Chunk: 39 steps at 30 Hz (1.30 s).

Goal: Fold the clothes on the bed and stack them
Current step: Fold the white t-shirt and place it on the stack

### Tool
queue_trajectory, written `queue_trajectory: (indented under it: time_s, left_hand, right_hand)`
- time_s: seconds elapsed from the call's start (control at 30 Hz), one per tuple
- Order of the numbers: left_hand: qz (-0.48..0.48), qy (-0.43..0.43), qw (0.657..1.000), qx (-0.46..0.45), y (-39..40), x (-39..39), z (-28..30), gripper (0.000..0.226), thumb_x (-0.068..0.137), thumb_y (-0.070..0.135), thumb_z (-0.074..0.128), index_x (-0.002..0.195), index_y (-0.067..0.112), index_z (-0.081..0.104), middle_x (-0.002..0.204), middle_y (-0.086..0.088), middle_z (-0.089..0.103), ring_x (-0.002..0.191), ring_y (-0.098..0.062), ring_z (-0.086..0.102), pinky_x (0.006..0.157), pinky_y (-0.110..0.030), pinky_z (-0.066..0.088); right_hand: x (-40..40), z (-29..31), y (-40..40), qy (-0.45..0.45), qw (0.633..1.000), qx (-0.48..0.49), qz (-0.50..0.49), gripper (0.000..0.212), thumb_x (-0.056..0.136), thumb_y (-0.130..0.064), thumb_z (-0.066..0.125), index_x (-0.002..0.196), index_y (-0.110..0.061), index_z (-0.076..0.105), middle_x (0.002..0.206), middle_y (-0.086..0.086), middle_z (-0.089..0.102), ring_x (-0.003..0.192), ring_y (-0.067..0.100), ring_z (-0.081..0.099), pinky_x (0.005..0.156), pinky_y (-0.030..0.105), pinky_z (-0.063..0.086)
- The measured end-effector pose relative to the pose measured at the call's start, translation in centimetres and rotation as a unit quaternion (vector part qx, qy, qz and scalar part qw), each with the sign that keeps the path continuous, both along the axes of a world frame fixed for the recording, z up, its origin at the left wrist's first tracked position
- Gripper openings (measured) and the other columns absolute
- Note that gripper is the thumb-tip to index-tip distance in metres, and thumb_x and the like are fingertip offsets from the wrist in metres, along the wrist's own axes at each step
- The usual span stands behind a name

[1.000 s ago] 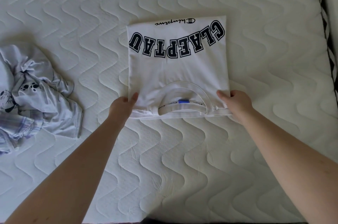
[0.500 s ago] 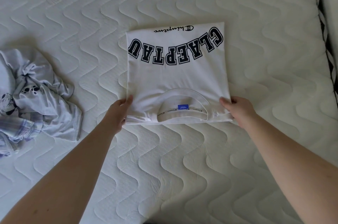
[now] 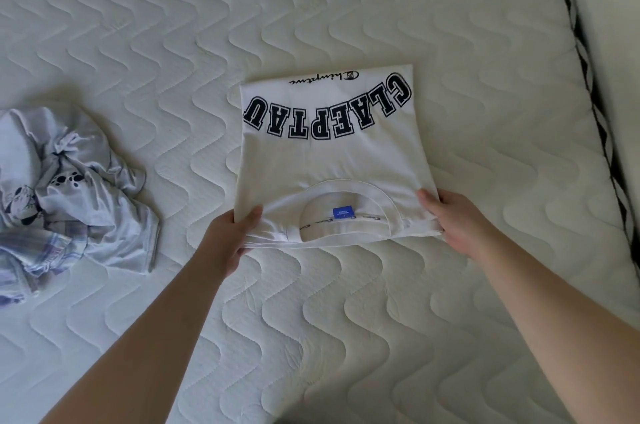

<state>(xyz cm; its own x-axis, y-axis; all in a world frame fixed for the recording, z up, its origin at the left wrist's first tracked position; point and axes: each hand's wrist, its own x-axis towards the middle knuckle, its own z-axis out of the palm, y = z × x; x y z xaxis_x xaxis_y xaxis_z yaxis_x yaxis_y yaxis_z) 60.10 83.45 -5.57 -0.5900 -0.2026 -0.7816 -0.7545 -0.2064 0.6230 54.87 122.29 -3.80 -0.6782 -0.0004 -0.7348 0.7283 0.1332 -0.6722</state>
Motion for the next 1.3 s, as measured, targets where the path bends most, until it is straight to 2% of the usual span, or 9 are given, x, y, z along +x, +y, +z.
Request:
queue_trajectory:
  time_s: [0.2,0.3,0.43,0.63,0.77,0.97,1.07,1.17,1.3]
  left_hand:
    - [-0.009,0.046,0.999,0.013,0.3,3.5,8.4,0.043,0.058,0.046,0.086,0.09,0.018,0.076,0.094,-0.008,0.075,0.082,-0.022,0.073,0.065,-0.029,0.058]
    - [-0.015,0.073,0.997,0.037,0.1,6.0,12.4,0.034,0.066,0.044,0.085,0.093,0.023,0.077,0.102,-0.008,0.075,0.092,-0.022,0.072,0.07,-0.026,0.057]
    - [-0.028,0.114,0.991,0.068,-0.7,9.4,15.9,0.037,0.081,0.04,0.078,0.112,0.021,0.072,0.118,-0.01,0.07,0.108,-0.023,0.068,0.08,-0.024,0.055]
    - [-0.041,0.13,0.989,0.06,-0.8,14.8,21.9,0.041,0.073,0.047,0.081,0.106,0.023,0.075,0.11,-0.01,0.073,0.102,-0.025,0.07,0.075,-0.023,0.056]
    - [-0.068,0.149,0.985,0.054,-1.6,18.5,25.6,0.044,0.074,0.05,0.08,0.109,0.024,0.073,0.113,-0.01,0.072,0.104,-0.026,0.069,0.077,-0.024,0.056]
    - [-0.117,0.193,0.974,0.013,-3.8,22.9,30.4,0.044,0.079,0.055,0.074,0.113,0.027,0.071,0.111,-0.007,0.073,0.104,-0.026,0.069,0.088,-0.039,0.051]
    - [-0.119,0.211,0.97,-0.007,-4.8,24.4,32.4,0.047,0.078,0.058,0.073,0.111,0.026,0.07,0.105,-0.005,0.074,0.096,-0.019,0.07,0.079,-0.029,0.052]
    - [-0.103,0.225,0.968,-0.027,-5.5,25.9,34.2,0.027,0.086,0.043,0.069,0.105,0.025,0.072,0.091,0.001,0.074,0.08,-0.009,0.069,0.066,-0.016,0.051]
    - [-0.052,0.247,0.965,-0.069,-5.9,27.3,36.7,0.012,0.094,0.026,0.063,0.095,0.019,0.073,0.076,0.009,0.071,0.064,0.0,0.064,0.055,-0.01,0.046]
  right_hand:
    - [4.1,7.7,0.3,-0.003,0.998,-0.051,-0.034,0.026,0.095,-0.026,0.06,0.11,-0.006,0.068,0.102,0.008,0.074,0.091,0.021,0.072,0.072,0.026,0.055]
    - [7.0,11.2,0.4,0.007,0.995,-0.072,-0.074,0.02,0.095,-0.022,0.058,0.104,-0.007,0.069,0.096,0.006,0.075,0.084,0.016,0.072,0.065,0.021,0.055]
    - [10.4,15.4,0.4,0.01,0.988,-0.103,-0.117,0.019,0.092,-0.023,0.059,0.102,-0.01,0.069,0.096,0.004,0.075,0.084,0.014,0.072,0.066,0.021,0.056]
    - [16.7,22.1,-0.3,0.022,0.986,-0.097,-0.136,0.025,0.084,-0.03,0.066,0.096,-0.009,0.073,0.097,0.009,0.075,0.086,0.018,0.072,0.065,0.023,0.056]
    - [20.6,26.1,-0.3,0.034,0.985,-0.103,-0.136,0.034,0.083,-0.03,0.065,0.107,-0.006,0.069,0.102,0.01,0.074,0.09,0.018,0.072,0.067,0.022,0.056]
    - [24.6,30.6,-1.2,0.051,0.98,-0.137,-0.135,0.037,0.079,-0.028,0.068,0.111,-0.008,0.069,0.112,0.013,0.071,0.102,0.024,0.069,0.076,0.029,0.059]
    - [24.9,32.4,-2.5,0.067,0.979,-0.142,-0.132,0.036,0.077,-0.029,0.07,0.108,-0.01,0.07,0.111,0.011,0.072,0.1,0.023,0.07,0.072,0.029,0.058]
    - [24.7,33.5,-3.5,0.098,0.981,-0.138,-0.093,0.043,0.078,-0.035,0.072,0.11,-0.007,0.069,0.111,0.012,0.071,0.101,0.023,0.07,0.074,0.027,0.057]
    - [23.5,34.6,-4.7,0.134,0.981,-0.135,-0.043,0.052,0.077,-0.045,0.075,0.106,-0.003,0.067,0.109,0.017,0.068,0.099,0.03,0.064,0.091,0.039,0.05]
